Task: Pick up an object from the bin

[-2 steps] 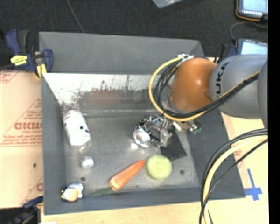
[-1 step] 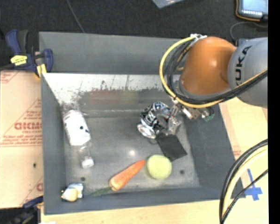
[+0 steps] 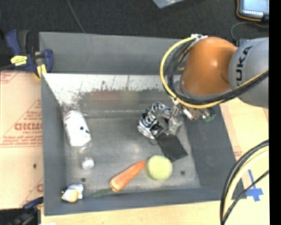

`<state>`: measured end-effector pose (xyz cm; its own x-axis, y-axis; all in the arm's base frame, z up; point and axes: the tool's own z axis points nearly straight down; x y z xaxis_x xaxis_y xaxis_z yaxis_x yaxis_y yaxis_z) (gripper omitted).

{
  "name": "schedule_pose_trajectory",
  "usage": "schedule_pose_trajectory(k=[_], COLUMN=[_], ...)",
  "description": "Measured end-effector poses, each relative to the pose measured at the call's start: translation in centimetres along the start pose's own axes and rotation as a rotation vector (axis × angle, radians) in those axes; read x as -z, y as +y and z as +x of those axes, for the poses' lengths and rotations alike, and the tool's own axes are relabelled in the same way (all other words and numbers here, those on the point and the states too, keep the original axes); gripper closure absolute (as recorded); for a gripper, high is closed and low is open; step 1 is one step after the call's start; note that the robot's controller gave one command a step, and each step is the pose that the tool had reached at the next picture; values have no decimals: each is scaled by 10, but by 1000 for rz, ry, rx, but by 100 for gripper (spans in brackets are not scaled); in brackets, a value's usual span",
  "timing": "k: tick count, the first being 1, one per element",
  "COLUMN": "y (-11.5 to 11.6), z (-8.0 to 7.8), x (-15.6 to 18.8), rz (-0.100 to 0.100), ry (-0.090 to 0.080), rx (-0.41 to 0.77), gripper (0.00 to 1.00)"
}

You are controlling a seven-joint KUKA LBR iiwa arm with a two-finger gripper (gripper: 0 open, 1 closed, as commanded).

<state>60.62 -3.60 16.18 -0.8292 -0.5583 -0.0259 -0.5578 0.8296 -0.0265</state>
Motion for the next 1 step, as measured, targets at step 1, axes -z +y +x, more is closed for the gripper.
schedule_pose_trajectory(k=[1], y=[6], z=[1], x=[-8], rz=[3], ry=[-1], rx=[157], gripper=[100])
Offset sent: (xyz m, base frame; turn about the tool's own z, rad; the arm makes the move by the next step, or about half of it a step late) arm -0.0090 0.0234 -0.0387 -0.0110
